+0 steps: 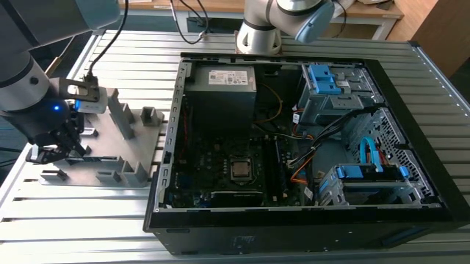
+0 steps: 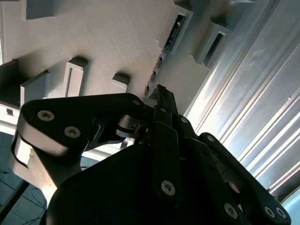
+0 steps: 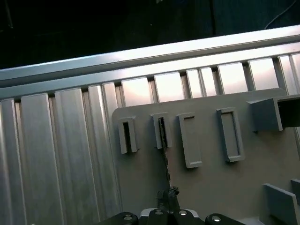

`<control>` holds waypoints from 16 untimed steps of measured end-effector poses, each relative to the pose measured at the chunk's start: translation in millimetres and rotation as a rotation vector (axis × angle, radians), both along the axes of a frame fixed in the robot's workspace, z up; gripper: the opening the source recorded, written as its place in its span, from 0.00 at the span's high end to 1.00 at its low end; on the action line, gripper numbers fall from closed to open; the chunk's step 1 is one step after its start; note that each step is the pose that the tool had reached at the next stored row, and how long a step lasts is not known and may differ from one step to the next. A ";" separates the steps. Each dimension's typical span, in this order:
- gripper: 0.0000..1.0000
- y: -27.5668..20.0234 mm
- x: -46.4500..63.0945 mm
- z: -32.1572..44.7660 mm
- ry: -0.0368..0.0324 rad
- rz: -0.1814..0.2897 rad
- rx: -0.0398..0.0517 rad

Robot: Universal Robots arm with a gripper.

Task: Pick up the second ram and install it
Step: 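Pick up the second ram and move it above second insertion slot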

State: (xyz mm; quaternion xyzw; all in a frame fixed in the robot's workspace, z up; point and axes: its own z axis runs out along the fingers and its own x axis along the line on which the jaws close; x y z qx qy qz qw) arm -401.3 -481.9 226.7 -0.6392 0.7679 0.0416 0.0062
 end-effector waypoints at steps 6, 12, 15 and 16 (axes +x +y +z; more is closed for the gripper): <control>0.90 -0.1 0.1 -0.3 0.0002 0.099 -0.0077; 0.90 0.7 0.0 -0.5 0.0024 0.133 -0.0390; 0.90 1.7 0.1 -1.8 0.0023 0.134 -0.0459; 0.90 1.8 0.0 -2.0 0.0025 0.134 -0.0427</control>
